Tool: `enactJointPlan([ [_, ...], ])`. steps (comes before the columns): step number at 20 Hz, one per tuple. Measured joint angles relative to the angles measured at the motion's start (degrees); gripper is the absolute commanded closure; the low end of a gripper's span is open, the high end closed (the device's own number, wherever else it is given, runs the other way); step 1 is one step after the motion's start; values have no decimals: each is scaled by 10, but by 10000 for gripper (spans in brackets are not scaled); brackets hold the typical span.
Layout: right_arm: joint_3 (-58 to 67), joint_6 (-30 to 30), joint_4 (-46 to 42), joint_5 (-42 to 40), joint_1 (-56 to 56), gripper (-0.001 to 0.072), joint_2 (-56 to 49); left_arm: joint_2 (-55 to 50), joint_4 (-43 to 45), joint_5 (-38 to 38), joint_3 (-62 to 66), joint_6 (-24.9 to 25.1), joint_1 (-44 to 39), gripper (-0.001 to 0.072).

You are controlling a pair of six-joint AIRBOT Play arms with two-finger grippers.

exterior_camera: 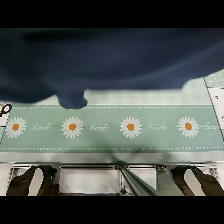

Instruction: Fold the shirts.

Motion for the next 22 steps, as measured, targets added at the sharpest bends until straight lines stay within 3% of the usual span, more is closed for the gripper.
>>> enactJointPlan([
  [6, -46, 24, -29, 33, 0, 690, 57, 77, 110, -30, -7, -51, -49, 687],
  [11, -198, 21, -12, 38, 0, 690, 54, 59, 121, -49, -162, -84, -60, 686],
  [16, -346, -29, -4, 0, 4, 690, -47, -64, 29, -21, -346, -62, -66, 686],
  [22, -343, -68, 10, -133, 66, 690, -325, -330, -40, 111, -364, -36, -116, 687],
])
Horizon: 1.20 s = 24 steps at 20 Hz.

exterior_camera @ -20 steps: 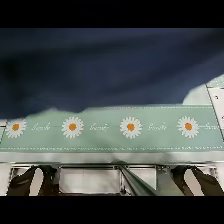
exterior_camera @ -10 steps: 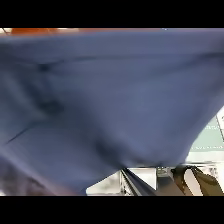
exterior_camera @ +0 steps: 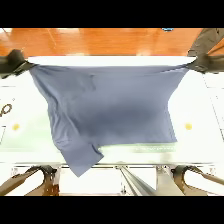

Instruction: Fold the shirts.

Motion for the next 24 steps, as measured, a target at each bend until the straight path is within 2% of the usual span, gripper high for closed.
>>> enactJointPlan([
  [2, 64, 3, 2, -26, 16, 690, -102, -99, -21, 29, 51, 6, -15, 687],
  [5, 177, 32, 8, -22, 28, 690, -228, -221, -37, 36, 134, 0, -26, 687],
  [8, 240, 52, 8, 0, 31, 690, -294, -286, -44, 21, 178, -14, -30, 686],
  [11, 266, 58, 8, 38, 23, 689, -316, -299, -47, -20, 195, 6, -30, 686],
  [16, 276, 48, 5, 145, -3, 689, -309, -264, -15, -137, 193, 53, -23, 686],
  [19, 256, 45, -4, 201, -8, 689, -307, -242, 27, -185, 138, 62, -22, 686],
  [24, 178, 40, -13, 235, -7, 689, -306, -223, 52, -208, 25, 68, -13, 686],
])
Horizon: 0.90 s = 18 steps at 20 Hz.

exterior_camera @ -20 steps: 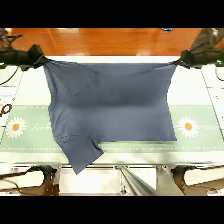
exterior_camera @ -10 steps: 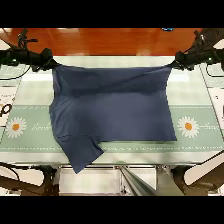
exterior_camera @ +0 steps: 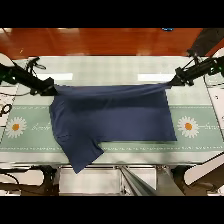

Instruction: Fold the shirts.

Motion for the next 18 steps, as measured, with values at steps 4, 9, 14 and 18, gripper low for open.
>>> enactJointPlan([
  [4, -47, -5, -5, -4, 0, 607, 0, 3, 5, 7, -57, 2, 2, 645],
  [9, -64, 5, -12, -16, -4, 301, 9, 4, 21, -18, -76, 6, 3, 197],
  [14, -173, 1, -7, -71, -60, 301, 116, 78, 83, -71, -123, 11, 44, 198],
  [18, -386, -47, 50, -148, -128, 301, 274, 203, 97, -66, -284, 15, 155, 198],
])
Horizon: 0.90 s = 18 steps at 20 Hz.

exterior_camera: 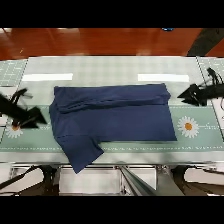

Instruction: Fold the shirts.

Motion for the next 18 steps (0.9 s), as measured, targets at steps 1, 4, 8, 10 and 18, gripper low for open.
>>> enactJointPlan([
  [1, -51, -17, 26, -15, -12, 301, 40, 27, -7, 3, -44, 0, 31, 198],
  [4, -175, -61, 95, -42, -32, 301, 143, 94, -66, 24, -161, -5, 104, 198],
  [8, -242, -87, 131, -54, -41, 301, 208, 130, -115, 57, -238, -20, 111, 198],
  [10, -254, -92, 139, -55, -42, 301, 220, 137, -127, 65, -253, -30, 88, 198],
  [18, -267, -99, 167, -52, -44, 301, 232, 115, -170, 145, -285, -73, -51, 332],
])
